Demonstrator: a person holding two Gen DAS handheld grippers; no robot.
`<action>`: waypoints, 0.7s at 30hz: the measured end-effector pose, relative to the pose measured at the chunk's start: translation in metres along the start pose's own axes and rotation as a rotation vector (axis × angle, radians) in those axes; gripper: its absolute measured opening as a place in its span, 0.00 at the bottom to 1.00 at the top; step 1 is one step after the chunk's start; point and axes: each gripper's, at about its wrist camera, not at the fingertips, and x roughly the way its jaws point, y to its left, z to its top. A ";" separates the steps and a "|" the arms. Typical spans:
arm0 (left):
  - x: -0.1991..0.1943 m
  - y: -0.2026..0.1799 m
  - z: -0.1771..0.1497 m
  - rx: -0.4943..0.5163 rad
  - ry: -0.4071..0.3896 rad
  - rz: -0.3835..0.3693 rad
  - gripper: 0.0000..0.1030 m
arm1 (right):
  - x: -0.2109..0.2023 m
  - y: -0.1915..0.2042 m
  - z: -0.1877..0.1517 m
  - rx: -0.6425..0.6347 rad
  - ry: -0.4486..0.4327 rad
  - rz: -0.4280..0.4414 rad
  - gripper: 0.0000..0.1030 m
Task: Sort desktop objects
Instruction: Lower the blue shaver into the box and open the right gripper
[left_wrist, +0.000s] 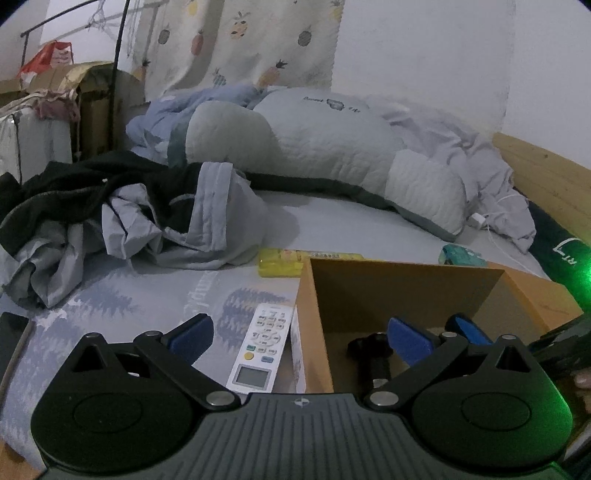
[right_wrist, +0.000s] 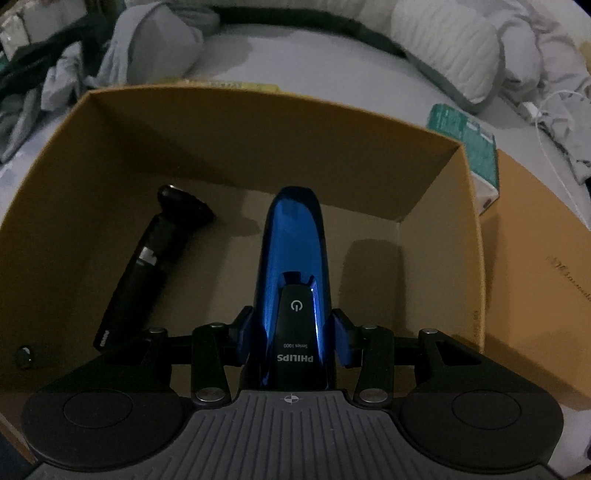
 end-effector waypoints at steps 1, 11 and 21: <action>0.001 0.001 0.000 -0.003 0.002 0.000 1.00 | 0.002 0.001 0.001 0.000 0.004 -0.001 0.46; 0.002 0.008 0.001 -0.035 0.006 0.001 1.00 | 0.023 0.003 0.004 -0.001 0.061 -0.009 0.46; 0.004 0.012 0.001 -0.052 0.009 0.001 1.00 | 0.041 0.007 0.005 -0.026 0.129 -0.021 0.46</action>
